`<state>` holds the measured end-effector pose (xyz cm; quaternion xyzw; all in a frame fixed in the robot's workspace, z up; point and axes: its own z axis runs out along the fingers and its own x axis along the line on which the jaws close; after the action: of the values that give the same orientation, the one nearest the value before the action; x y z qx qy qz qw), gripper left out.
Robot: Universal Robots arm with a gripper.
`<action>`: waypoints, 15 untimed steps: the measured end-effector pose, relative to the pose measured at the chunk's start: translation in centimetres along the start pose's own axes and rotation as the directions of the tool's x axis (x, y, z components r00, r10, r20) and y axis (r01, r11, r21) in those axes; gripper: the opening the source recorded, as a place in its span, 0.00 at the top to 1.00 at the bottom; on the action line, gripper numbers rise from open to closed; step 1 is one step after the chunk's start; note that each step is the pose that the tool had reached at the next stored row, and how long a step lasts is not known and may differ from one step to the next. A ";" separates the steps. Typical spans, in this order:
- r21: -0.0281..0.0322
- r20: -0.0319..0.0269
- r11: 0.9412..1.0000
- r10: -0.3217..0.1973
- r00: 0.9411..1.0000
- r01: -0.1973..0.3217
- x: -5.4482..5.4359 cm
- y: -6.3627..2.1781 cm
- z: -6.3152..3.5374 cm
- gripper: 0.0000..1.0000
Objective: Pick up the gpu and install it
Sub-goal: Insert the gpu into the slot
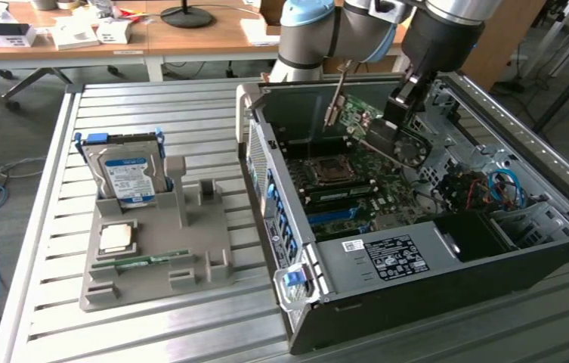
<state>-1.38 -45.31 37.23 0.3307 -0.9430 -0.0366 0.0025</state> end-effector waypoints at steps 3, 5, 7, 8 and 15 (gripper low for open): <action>-0.001 -0.004 0.998 -0.055 0.998 0.055 0.0 0.00 0.03 0.74; -0.002 -0.006 0.996 -0.091 0.996 0.091 0.0 0.00 0.05 0.74; -0.003 -0.009 0.992 -0.126 0.992 0.126 0.0 -0.01 0.07 0.74; -0.004 -0.010 0.990 -0.144 0.990 0.144 0.0 -0.01 0.08 0.74; -0.008 -0.018 0.963 -0.269 0.963 0.269 0.0 -0.01 0.14 0.74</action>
<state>-1.38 -45.31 37.09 0.4562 -0.8891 -0.0359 0.0075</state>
